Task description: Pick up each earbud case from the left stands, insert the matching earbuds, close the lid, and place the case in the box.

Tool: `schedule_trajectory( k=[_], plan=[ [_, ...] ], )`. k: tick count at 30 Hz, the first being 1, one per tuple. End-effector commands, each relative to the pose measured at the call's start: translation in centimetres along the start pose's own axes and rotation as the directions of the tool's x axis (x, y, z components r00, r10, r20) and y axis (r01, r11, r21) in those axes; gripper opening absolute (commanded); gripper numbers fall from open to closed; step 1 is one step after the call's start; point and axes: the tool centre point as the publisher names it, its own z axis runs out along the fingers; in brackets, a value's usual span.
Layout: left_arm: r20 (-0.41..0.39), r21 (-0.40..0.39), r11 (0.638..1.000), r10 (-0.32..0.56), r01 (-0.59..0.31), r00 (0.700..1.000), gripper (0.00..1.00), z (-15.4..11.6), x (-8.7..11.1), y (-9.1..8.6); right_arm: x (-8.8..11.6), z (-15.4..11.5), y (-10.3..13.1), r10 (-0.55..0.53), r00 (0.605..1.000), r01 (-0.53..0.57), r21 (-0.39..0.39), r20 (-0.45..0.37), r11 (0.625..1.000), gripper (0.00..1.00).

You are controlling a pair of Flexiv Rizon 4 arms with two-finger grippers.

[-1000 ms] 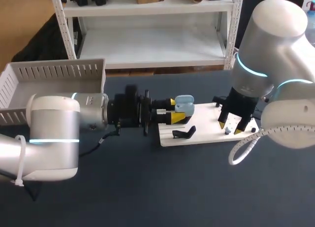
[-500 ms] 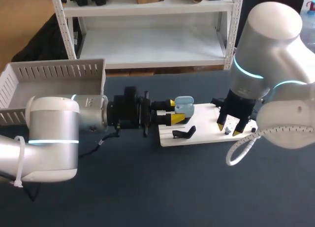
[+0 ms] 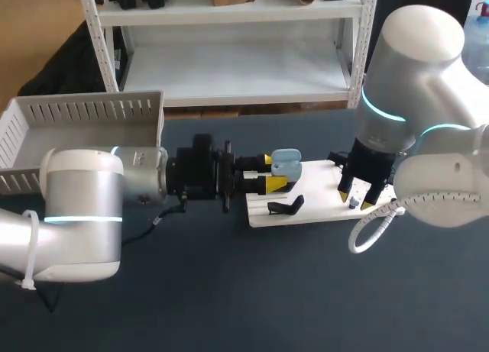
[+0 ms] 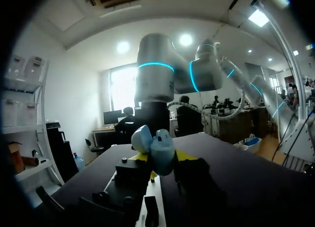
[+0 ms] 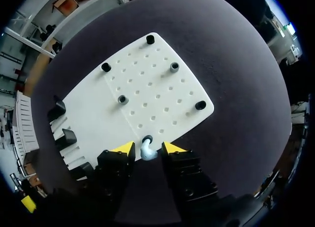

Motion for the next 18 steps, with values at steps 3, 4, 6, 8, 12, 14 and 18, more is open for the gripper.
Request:
schedule_trajectory(
  k=[3,4,6,8,12,14,18],
  plan=[
    [0.002,-0.005,1.000,0.002,-0.002,1.000,0.00,-0.01,0.02,-0.14,-0.03,-0.18,-0.20,-0.005,1.000,0.005,-0.001,-0.002,1.000,0.35],
    [0.002,-0.005,1.000,0.002,-0.002,1.000,0.00,-0.01,0.02,-0.14,-0.04,-0.19,-0.21,-0.006,1.000,0.006,-0.002,-0.003,1.000,0.35],
    [0.002,-0.005,1.000,0.002,-0.002,1.000,0.00,-0.01,0.02,-0.14,-0.04,-0.18,-0.24,-0.011,1.000,0.011,-0.002,-0.006,1.000,0.35],
    [0.002,-0.005,1.000,0.002,-0.002,1.000,0.00,-0.01,0.02,-0.14,-0.04,-0.22,-0.27,-0.015,1.000,0.015,-0.003,-0.007,1.000,0.35],
    [0.002,-0.005,1.000,0.002,-0.002,1.000,0.00,-0.01,0.02,-0.14,-0.01,-0.27,-0.28,-0.021,1.000,0.021,-0.007,-0.008,1.000,0.34],
    [0.002,-0.005,1.000,0.002,-0.002,1.000,0.00,-0.01,0.02,-0.14,0.04,-0.26,-0.26,-0.026,1.000,0.025,-0.009,-0.009,1.000,0.34],
    [0.002,-0.005,1.000,0.002,-0.002,1.000,0.00,-0.01,0.02,-0.14,0.13,-0.22,-0.20,-0.034,0.999,0.034,-0.011,-0.014,0.999,0.33]
  ],
)
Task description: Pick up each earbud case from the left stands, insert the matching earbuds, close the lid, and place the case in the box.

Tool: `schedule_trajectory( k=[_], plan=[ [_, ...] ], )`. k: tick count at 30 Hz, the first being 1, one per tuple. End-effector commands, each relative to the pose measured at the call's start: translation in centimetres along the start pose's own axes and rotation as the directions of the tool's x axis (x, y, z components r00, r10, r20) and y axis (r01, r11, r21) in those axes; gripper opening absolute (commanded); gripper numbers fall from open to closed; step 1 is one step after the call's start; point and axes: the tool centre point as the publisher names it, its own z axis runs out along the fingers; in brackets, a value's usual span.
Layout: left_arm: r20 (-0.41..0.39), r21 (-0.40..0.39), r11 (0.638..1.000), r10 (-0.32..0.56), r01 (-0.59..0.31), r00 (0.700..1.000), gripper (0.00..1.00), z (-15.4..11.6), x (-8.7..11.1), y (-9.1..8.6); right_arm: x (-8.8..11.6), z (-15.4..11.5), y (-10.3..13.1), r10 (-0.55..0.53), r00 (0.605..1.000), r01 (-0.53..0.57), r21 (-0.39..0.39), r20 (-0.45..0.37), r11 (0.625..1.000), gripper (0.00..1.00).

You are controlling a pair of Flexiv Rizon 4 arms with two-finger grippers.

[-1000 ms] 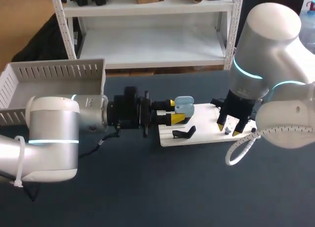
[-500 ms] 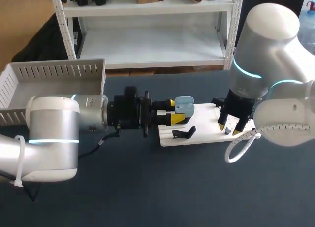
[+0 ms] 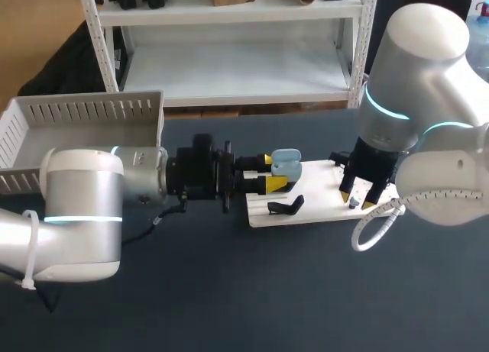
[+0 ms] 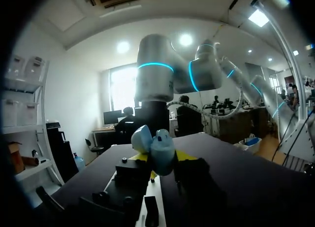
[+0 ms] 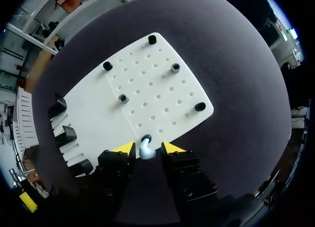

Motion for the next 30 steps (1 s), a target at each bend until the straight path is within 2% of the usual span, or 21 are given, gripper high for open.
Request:
schedule_trajectory(
  k=[1,13,16,24,25,27,30],
  plan=[
    [0.002,-0.005,1.000,0.002,-0.002,1.000,0.00,0.00,0.03,-0.13,0.11,0.01,-0.03,-0.004,1.000,0.004,-0.002,-0.004,1.000,0.33],
    [0.002,-0.005,1.000,0.002,-0.002,1.000,0.00,0.00,0.03,-0.13,0.12,0.06,0.00,-0.010,1.000,0.009,-0.009,-0.010,1.000,0.29],
    [0.002,-0.005,1.000,0.002,-0.002,1.000,0.00,0.00,0.03,-0.13,0.14,0.05,0.03,-0.011,1.000,0.010,-0.010,-0.012,1.000,0.23],
    [0.002,-0.005,1.000,0.002,-0.002,1.000,0.00,0.00,0.03,-0.13,0.25,0.13,0.07,-0.014,1.000,0.013,-0.009,-0.017,1.000,0.22],
    [0.002,-0.005,1.000,0.002,-0.002,1.000,0.00,0.00,0.03,-0.13,0.25,0.13,0.07,-0.014,1.000,0.013,-0.009,-0.017,1.000,0.20],
    [0.002,-0.005,1.000,0.002,-0.002,1.000,0.00,0.00,0.03,-0.13,0.26,0.11,0.08,-0.014,1.000,0.013,-0.008,-0.016,1.000,0.00],
    [0.002,-0.005,1.000,0.002,-0.002,1.000,0.00,0.00,0.03,-0.13,0.26,0.08,0.08,-0.014,1.000,0.014,-0.007,-0.014,1.000,0.00]
  ],
)
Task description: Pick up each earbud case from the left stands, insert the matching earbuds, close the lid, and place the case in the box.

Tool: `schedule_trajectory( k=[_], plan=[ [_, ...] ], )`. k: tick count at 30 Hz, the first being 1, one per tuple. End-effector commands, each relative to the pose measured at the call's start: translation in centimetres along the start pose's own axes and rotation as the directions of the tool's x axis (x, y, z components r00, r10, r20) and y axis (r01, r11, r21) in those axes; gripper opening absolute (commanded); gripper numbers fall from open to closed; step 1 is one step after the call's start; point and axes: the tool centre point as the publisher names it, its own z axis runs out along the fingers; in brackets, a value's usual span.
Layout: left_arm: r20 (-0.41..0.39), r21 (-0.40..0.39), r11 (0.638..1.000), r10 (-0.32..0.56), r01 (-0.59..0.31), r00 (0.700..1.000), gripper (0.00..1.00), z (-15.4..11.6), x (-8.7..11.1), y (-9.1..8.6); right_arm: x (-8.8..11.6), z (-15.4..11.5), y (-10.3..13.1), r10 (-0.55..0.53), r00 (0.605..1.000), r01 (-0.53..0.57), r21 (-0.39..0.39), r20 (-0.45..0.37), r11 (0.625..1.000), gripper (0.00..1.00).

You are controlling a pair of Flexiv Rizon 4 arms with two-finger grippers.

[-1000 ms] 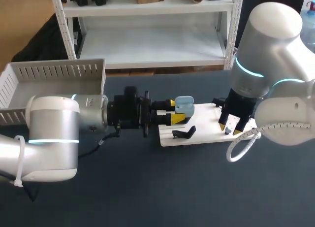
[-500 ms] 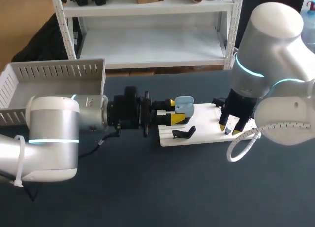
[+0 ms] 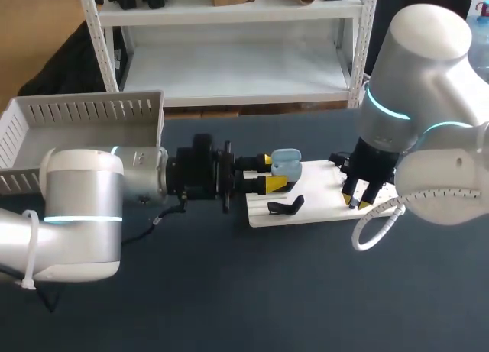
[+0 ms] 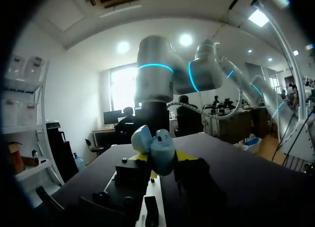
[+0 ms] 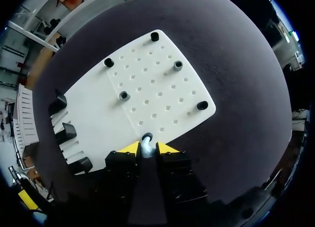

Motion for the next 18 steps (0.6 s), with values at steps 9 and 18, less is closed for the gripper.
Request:
schedule_trajectory(
  k=[9,18],
  plan=[
    [0.002,-0.005,1.000,0.002,-0.002,1.000,0.00,0.0,0.0,-0.1,0.1,-0.9,-0.1,0.000,1.000,0.000,-0.005,0.008,1.000,0.00],
    [0.002,-0.005,1.000,0.002,-0.002,1.000,0.00,0.0,0.0,-0.1,0.3,-3.1,-0.6,0.010,1.000,-0.010,-0.039,0.009,0.999,0.00]
  ],
)
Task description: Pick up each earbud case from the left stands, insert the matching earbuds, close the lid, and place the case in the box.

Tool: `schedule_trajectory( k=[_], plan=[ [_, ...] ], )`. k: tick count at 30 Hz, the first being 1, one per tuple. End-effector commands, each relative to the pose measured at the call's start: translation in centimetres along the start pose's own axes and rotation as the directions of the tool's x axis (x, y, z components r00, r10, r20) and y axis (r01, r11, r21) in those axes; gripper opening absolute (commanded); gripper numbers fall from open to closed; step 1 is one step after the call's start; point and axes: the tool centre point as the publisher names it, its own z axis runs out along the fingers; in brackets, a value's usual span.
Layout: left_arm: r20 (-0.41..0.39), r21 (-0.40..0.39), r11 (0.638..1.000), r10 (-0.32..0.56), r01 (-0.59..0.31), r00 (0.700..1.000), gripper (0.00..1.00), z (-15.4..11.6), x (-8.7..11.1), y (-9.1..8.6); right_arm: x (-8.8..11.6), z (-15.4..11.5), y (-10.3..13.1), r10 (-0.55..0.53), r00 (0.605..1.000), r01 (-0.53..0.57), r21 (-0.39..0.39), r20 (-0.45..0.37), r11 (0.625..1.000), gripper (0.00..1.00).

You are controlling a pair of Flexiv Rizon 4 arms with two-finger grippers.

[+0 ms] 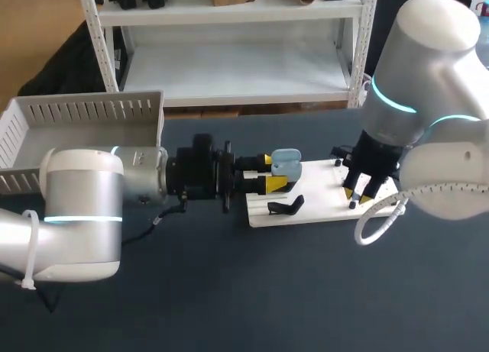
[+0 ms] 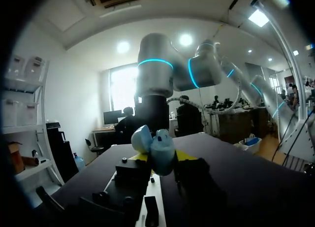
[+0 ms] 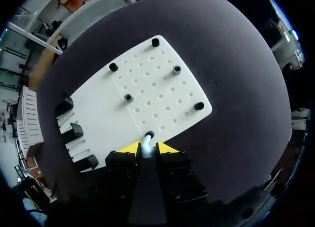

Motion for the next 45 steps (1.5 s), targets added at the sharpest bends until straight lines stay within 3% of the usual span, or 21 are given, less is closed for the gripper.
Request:
schedule_trajectory(
  k=[1,13,19,24,30,39,45],
  plan=[
    [0.002,-0.005,1.000,0.002,-0.002,1.000,0.00,0.0,0.0,-0.1,0.4,-1.7,-0.9,0.000,1.000,0.000,-0.019,0.008,1.000,0.00],
    [0.002,-0.005,1.000,0.002,-0.002,1.000,0.00,0.0,0.0,-0.1,0.5,-8.6,-0.3,-0.091,0.996,0.090,-0.075,-0.007,0.993,0.00],
    [0.002,-0.005,1.000,0.002,-0.002,1.000,0.00,0.0,0.0,-0.1,1.0,-12.5,0.5,-0.202,0.972,0.192,-0.091,-0.123,0.977,0.00],
    [0.002,-0.005,1.000,0.002,-0.002,1.000,0.00,0.0,0.0,-0.1,1.9,-15.4,1.4,-0.287,0.950,0.280,-0.065,-0.126,0.958,0.00],
    [0.002,-0.005,1.000,0.002,-0.002,1.000,0.00,0.0,0.0,-0.1,3.7,-17.8,3.5,-0.406,0.908,0.398,-0.088,-0.101,0.913,0.00],
    [0.002,-0.005,1.000,0.002,-0.002,1.000,0.00,0.0,0.0,-0.1,6.7,-17.8,6.5,-0.612,0.790,0.605,-0.108,-0.038,0.789,0.00],
    [0.002,-0.005,1.000,0.002,-0.002,1.000,0.00,0.0,0.0,-0.1,7.7,-17.1,7.6,-0.659,0.750,0.652,-0.110,-0.046,0.750,0.00]
  ],
)
